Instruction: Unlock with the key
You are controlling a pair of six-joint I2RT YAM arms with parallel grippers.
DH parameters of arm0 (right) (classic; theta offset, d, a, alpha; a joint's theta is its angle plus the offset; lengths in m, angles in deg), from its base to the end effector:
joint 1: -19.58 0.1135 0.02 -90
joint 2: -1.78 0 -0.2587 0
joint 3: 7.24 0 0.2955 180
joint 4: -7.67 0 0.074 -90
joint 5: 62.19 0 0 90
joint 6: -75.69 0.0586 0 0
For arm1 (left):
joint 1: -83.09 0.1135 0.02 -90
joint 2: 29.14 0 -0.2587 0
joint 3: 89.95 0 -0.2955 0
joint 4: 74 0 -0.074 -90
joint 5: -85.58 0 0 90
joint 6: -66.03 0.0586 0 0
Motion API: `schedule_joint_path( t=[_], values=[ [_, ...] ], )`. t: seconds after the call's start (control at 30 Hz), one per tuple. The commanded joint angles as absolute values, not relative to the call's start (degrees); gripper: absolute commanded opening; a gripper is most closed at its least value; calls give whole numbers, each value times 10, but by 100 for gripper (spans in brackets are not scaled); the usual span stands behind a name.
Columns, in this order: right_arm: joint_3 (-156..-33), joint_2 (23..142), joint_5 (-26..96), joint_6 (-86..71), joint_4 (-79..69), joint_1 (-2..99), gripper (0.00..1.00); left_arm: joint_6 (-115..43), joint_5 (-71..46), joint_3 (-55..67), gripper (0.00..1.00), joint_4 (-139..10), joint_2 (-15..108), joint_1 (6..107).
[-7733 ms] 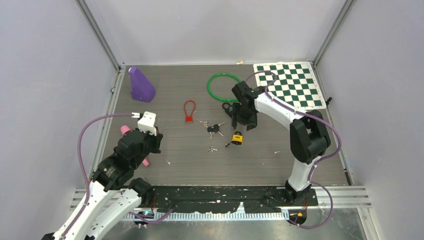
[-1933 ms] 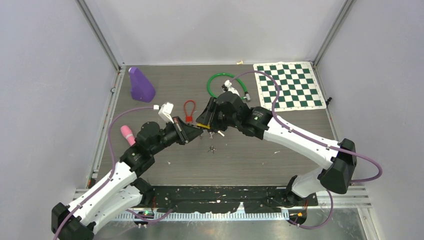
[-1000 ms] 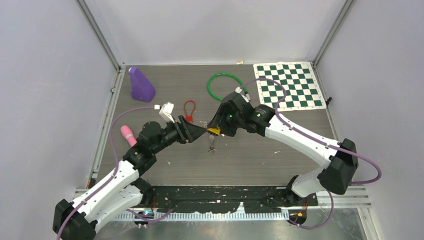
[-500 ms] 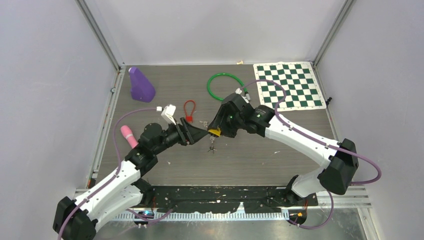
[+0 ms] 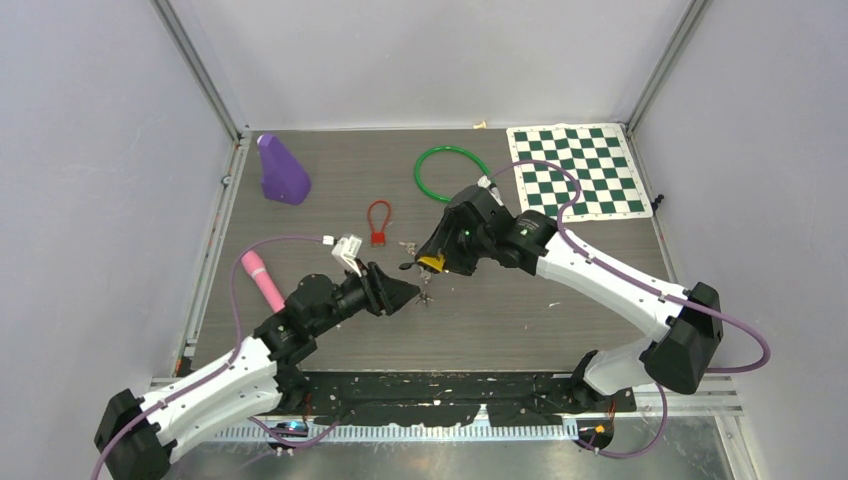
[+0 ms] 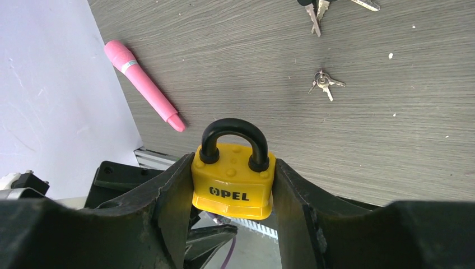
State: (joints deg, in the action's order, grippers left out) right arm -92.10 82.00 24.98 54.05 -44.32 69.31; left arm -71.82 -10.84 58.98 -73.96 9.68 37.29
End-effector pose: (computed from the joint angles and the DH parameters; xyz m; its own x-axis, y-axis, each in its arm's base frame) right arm 0.2352 0.2731 0.2949 -0.8636 0.4169 -0.2836 0.1689 0.7691 0.6164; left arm 0.1642 -0.1782 0.2179 -0.6489 -0.3895 -0.6536 0.4599 0.4837 -0.7447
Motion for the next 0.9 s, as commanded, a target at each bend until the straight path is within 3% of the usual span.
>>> schedule_joint_path(
  t=[0.0, 0.13, 0.73, 0.87],
  values=[
    [-939, 793, 255, 566, -421, 694, 5, -693, -50, 572, 46, -811, 124, 353],
    [-934, 788, 251, 571, -421, 695, 5, -702, -21, 572, 37, -855, 144, 353],
    [-927, 786, 248, 576, -418, 697, 5, -719, -83, 582, 36, -931, 177, 348],
    [-924, 782, 243, 577, -418, 697, 5, -723, -74, 595, 29, -915, 156, 348]
  ],
)
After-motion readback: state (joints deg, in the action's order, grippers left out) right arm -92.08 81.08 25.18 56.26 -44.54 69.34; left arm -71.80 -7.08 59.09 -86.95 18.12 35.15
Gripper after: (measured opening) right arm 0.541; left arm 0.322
